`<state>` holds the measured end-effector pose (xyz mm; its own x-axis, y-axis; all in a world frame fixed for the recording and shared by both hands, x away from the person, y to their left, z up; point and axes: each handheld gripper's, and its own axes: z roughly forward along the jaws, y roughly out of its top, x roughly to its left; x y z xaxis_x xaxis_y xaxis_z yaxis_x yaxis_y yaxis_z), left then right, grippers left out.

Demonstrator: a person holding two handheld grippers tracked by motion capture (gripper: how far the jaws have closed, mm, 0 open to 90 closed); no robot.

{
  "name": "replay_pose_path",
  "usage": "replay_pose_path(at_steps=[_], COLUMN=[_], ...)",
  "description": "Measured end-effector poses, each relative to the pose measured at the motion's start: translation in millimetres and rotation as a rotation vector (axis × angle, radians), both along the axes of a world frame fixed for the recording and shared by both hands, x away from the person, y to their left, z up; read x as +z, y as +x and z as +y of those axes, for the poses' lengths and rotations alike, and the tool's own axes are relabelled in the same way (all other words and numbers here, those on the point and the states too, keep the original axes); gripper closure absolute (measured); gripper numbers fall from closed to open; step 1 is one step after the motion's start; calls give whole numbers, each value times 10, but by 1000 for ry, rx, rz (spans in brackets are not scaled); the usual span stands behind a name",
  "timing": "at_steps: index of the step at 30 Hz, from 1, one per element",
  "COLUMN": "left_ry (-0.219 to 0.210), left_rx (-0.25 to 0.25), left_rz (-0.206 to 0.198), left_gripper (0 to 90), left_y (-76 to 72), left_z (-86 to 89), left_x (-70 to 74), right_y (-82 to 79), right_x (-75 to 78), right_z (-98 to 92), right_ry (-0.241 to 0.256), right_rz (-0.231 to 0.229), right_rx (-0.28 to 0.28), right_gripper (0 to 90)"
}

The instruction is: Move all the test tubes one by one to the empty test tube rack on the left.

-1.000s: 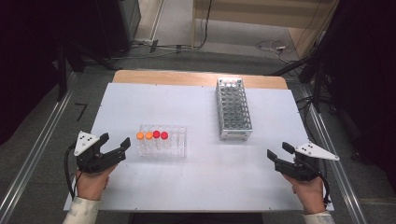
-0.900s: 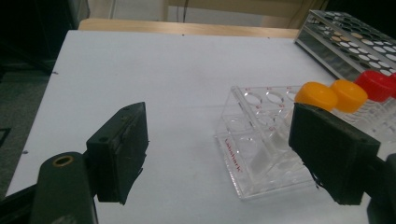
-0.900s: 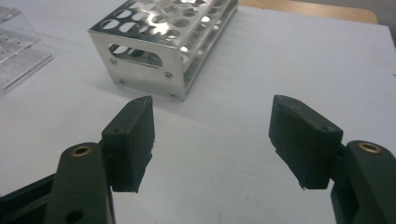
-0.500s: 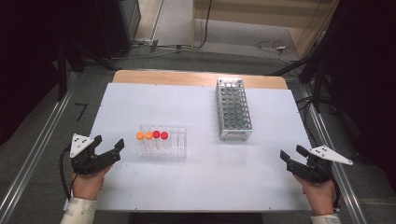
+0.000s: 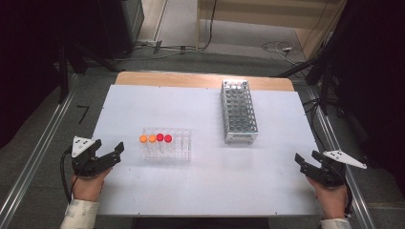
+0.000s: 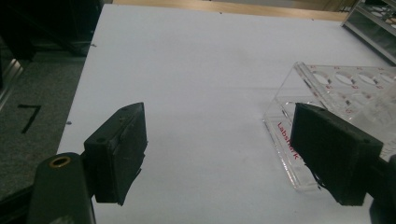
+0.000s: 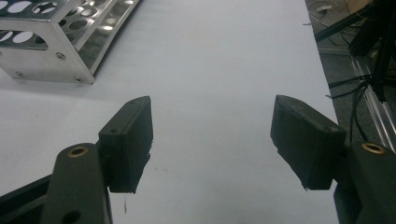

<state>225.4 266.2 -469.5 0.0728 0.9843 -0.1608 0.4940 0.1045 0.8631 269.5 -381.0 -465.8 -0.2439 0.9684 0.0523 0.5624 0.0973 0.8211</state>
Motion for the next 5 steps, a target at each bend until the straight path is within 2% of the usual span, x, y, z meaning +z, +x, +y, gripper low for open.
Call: replay_pose_path(at_steps=[5], left_ry=[-2], left_rx=[-2], left_rz=[15], left_gripper=[190], left_y=[19], left_z=[5], left_x=[-22], right_y=[32], right_x=[-54], right_z=[-58], right_ry=[-3], right_rz=[12], right_rx=[-22], right_gripper=[277])
